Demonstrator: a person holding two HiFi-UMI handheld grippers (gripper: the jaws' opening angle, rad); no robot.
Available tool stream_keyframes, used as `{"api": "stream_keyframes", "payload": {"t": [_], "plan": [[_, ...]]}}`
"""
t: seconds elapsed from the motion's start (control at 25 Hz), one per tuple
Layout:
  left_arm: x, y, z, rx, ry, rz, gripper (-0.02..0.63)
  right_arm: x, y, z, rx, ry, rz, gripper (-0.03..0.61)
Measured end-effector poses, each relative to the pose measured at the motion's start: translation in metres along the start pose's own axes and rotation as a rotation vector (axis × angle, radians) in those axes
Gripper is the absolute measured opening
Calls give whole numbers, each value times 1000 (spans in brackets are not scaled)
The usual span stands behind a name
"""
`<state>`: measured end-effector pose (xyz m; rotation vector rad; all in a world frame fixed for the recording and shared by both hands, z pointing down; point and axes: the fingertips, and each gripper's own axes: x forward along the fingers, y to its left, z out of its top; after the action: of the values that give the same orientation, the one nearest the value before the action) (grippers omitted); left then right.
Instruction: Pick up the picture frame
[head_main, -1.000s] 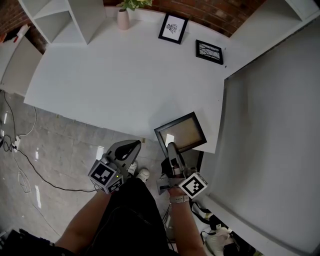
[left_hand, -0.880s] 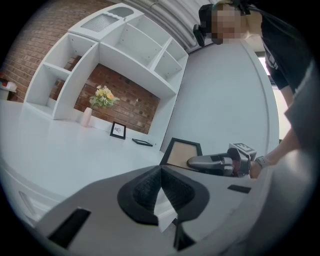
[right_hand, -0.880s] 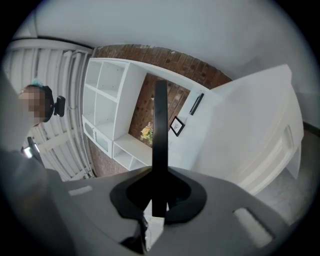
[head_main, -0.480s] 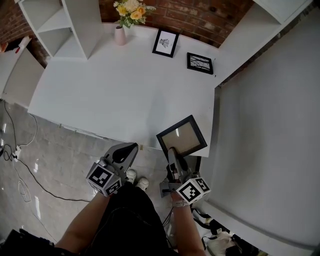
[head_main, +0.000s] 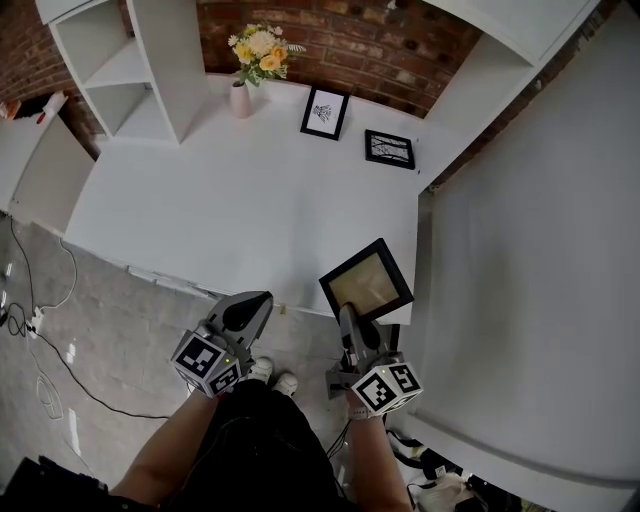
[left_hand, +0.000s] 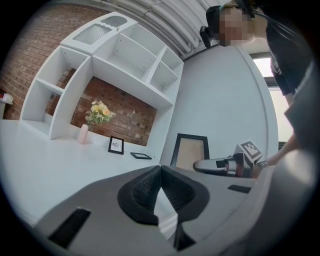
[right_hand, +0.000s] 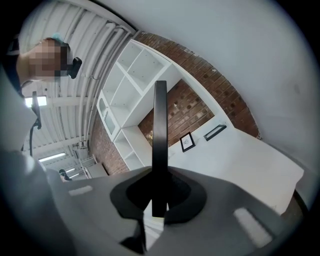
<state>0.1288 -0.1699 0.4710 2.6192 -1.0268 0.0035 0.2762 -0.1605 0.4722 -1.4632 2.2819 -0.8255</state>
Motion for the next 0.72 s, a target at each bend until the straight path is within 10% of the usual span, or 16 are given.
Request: {"api": "stream_keyframes", "payload": {"t": [0.72], "plan": [[0, 5, 47, 32, -61, 0, 3, 2, 20, 35, -130, -55, -2, 25]]}}
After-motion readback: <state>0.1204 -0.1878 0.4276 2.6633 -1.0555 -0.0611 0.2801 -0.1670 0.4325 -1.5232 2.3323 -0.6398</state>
